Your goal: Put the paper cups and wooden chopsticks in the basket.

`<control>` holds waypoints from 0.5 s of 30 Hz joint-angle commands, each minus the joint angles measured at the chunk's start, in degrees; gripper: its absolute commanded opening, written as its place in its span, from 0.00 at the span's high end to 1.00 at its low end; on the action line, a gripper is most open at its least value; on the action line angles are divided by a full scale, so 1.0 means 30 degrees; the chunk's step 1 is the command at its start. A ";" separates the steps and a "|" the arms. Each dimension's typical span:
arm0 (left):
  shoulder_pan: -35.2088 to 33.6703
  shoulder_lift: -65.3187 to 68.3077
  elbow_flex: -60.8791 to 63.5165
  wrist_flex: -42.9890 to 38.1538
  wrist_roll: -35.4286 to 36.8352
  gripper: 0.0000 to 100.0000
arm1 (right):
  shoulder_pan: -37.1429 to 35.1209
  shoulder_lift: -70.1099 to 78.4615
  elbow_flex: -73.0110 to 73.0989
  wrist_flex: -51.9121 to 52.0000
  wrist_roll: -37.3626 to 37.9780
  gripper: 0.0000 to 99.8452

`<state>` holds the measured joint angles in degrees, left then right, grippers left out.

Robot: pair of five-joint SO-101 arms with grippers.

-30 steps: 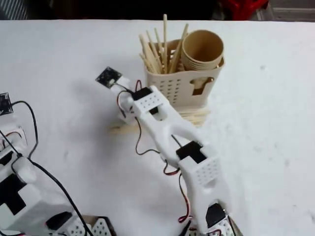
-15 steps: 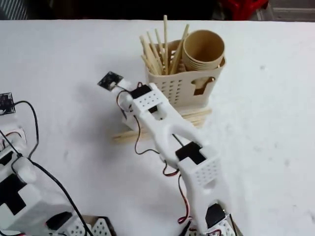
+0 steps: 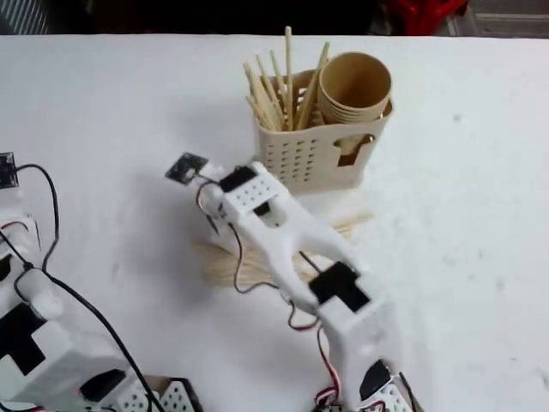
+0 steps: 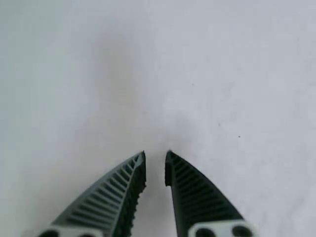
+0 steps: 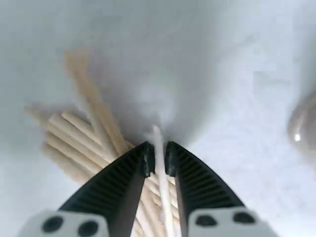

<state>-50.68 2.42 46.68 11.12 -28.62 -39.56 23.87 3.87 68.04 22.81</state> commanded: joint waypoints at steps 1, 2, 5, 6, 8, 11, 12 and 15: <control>0.0630 -0.0220 -0.2227 0.2667 -0.1348 0.91 | -0.0161 -0.2916 0.3136 -0.0894 -0.0059 0.95; 0.0806 -0.0220 -0.2491 0.3311 -0.1436 0.91 | 0.0073 -0.3297 0.3722 -0.1011 -0.0029 0.95; 0.1421 -0.0249 -0.3399 0.5128 -0.1495 0.91 | 0.0718 -0.4410 0.4952 -0.1099 0.0147 0.95; 0.1626 -0.0249 -0.3780 0.5685 -0.1465 0.91 | 0.0952 -0.4879 0.5304 -0.1128 0.0469 0.95; 0.2095 -0.0249 -0.4689 0.7062 -0.1436 0.91 | 0.1480 -0.6256 0.5890 -0.1187 0.0703 0.95; 0.2857 -0.0249 -0.6593 0.9788 -0.1407 0.91 | 0.2125 -0.9187 0.7004 -0.1480 0.0850 0.95; 0.3121 -0.0249 -0.7385 1.0784 -0.1377 0.91 | 0.2330 -1.0271 0.7502 -0.1626 0.1172 0.95; 0.3912 -0.0249 -0.9670 1.3685 -0.0352 0.91 | 0.3033 -1.3055 0.9143 -0.2212 0.2256 0.95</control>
<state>-42.59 2.42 27.43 41.89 -32.48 -33.49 -3.03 27.34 63.56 25.71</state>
